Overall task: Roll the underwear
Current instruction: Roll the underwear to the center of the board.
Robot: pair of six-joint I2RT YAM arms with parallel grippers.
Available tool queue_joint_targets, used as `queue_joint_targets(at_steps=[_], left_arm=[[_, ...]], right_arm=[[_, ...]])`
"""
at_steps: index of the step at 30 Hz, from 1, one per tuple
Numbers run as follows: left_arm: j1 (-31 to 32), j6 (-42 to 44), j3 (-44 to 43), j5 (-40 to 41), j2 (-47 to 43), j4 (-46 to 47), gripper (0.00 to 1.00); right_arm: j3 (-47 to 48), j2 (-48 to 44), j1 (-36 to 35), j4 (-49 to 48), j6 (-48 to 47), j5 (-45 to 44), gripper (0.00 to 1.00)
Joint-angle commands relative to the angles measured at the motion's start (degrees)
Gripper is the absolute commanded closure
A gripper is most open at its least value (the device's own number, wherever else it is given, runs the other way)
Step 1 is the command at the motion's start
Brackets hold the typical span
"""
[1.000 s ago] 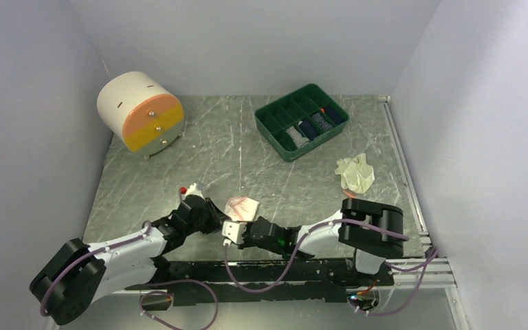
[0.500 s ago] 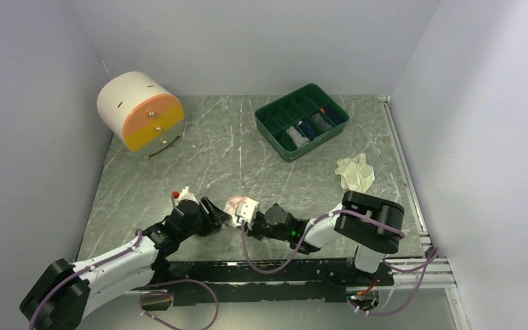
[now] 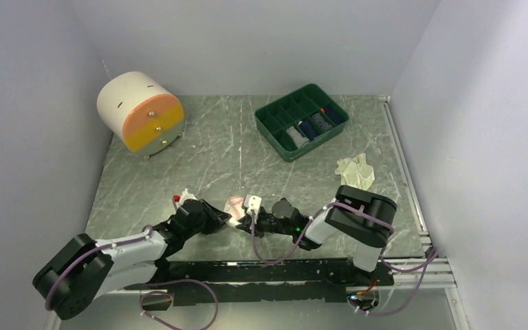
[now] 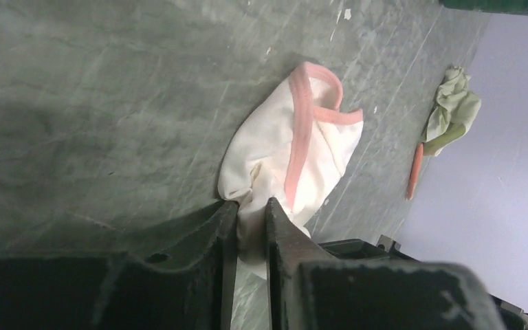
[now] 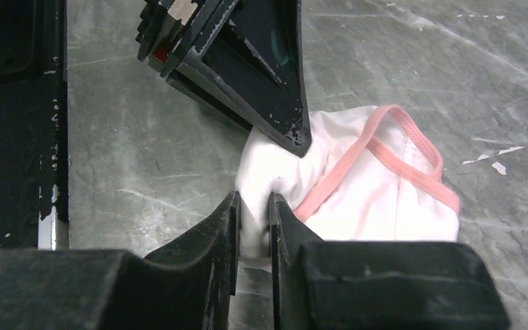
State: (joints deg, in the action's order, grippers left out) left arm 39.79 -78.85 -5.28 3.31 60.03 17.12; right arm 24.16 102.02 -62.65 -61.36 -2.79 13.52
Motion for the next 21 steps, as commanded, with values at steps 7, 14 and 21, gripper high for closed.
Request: queue_joint_targets(at_steps=[7, 14, 21], left_arm=[[0.1, 3.3, 0.3, 3.7, 3.7, -13.6, 0.92], [0.1, 2.1, -2.2, 5.7, -0.1, -22.9, 0.95], [0.1, 1.3, -2.0, 5.7, -2.2, -23.8, 0.95]], right_arm=[[0.4, -6.9, -3.2, 10.7, -8.6, -5.8, 0.51], [4.3, -10.6, -10.3, 19.3, -21.5, -22.9, 0.34], [6.3, -5.4, -12.8, 18.8, -25.6, -26.0, 0.42]])
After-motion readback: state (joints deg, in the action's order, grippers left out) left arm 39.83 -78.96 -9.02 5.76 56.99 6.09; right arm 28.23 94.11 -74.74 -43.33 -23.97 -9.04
